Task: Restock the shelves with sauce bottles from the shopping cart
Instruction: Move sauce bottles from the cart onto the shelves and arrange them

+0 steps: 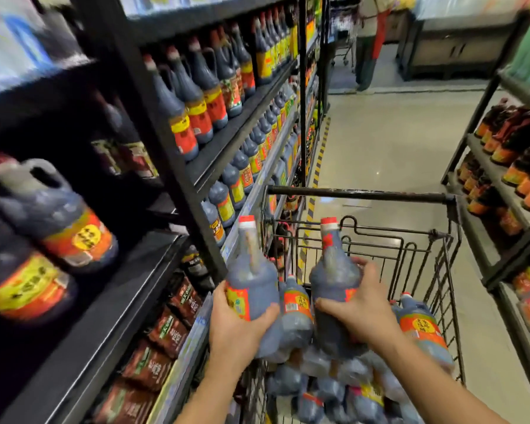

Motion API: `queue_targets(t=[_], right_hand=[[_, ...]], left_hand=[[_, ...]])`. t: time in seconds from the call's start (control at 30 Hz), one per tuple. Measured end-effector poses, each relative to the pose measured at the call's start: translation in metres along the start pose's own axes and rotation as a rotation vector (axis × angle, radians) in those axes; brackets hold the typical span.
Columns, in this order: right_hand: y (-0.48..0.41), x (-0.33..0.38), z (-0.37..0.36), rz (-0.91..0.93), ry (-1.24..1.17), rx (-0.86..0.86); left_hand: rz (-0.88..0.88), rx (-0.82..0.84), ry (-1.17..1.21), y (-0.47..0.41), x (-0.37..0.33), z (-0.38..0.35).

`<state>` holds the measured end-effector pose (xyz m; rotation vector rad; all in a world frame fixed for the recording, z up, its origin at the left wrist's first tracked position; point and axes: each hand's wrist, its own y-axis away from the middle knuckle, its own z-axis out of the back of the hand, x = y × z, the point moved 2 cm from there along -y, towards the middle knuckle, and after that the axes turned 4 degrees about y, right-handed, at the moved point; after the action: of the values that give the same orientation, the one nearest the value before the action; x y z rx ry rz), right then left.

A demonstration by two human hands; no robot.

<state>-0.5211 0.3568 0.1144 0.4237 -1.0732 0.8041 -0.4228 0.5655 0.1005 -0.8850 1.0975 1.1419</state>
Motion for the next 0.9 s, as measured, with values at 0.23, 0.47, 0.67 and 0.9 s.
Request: queue_targets(t=[0.23, 0.47, 0.67, 0.9], right_hand=[[0.039, 0.105, -0.024, 0.301, -0.155, 0.132], [0.052, 0.179, -0.074, 0.496, -0.224, 0.289], [0.050, 0.216, -0.130, 0.579, -0.309, 0.403], [0.035, 0.234, -0.189, 0.578, -0.333, 0.462]], left_hand=[[-0.242, -0.108, 0.006, 0.030, -0.074, 0.082], [-0.294, -0.201, 0.008, 0.042, -0.092, 0.174], [-0.225, -0.341, -0.049, 0.039, -0.078, 0.228], [0.044, -0.339, -0.087, 0.023, -0.044, 0.247]])
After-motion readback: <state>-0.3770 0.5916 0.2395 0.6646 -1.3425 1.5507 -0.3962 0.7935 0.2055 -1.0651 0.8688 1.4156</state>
